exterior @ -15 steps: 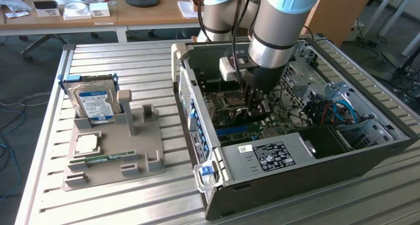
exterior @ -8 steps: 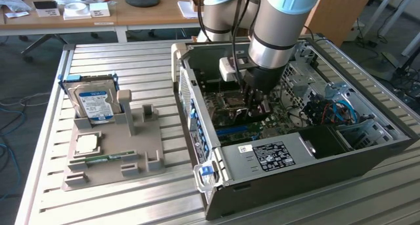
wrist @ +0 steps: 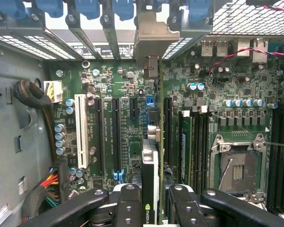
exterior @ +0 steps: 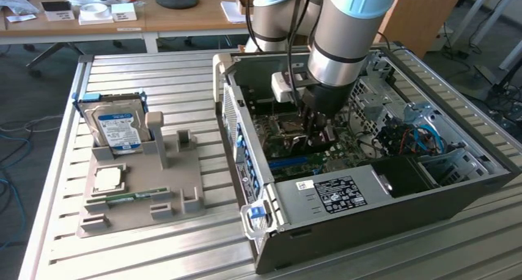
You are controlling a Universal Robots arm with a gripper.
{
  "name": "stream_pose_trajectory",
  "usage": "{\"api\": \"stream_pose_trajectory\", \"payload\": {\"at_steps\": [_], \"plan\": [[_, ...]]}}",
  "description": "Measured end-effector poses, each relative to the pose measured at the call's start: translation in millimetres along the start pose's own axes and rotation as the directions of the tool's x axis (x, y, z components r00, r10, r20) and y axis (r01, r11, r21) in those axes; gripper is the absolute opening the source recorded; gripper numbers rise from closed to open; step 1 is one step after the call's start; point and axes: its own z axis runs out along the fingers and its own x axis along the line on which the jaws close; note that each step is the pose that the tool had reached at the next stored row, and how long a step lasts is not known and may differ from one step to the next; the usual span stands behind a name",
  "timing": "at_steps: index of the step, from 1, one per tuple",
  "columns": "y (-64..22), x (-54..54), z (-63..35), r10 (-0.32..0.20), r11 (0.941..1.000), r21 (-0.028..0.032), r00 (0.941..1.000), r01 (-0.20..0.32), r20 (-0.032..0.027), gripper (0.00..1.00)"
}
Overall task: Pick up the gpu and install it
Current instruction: 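Insert the gpu into the slot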
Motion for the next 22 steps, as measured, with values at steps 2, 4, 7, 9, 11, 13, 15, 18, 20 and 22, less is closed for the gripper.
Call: {"api": "stream_pose_trajectory", "payload": {"at_steps": [2,4,7,9,11,13,15,18,20,22], "plan": [[0.6,0.4,0.0,0.000,1.0000,0.0000,1.0000,0.000,0.0000,0.27],[1.8,0.6,0.0,0.000,1.0000,0.0000,1.0000,0.000,0.0001,0.27],[2.8,0.7,0.0,0.000,1.0000,0.0000,1.0000,0.000,0.0000,0.27],[3.5,0.8,0.0,0.000,1.0000,0.0000,1.0000,0.000,0.0000,0.27],[4.1,0.8,0.4,0.000,1.0000,0.0000,1.0000,0.000,-0.0006,0.27],[4.5,0.9,1.1,0.001,1.0000,0.0001,1.0000,-0.001,-0.0034,0.27],[4.8,0.9,1.3,0.001,1.0000,0.0001,1.0000,-0.001,-0.0046,0.27],[5.2,0.8,1.5,0.001,1.0000,0.0002,1.0000,-0.001,-0.0045,0.27],[5.4,0.7,1.6,0.002,1.0000,0.0003,1.0000,-0.002,-0.0045,0.27],[5.6,0.6,1.7,0.005,1.0000,0.0004,1.0000,-0.005,-0.0047,0.27]]}}
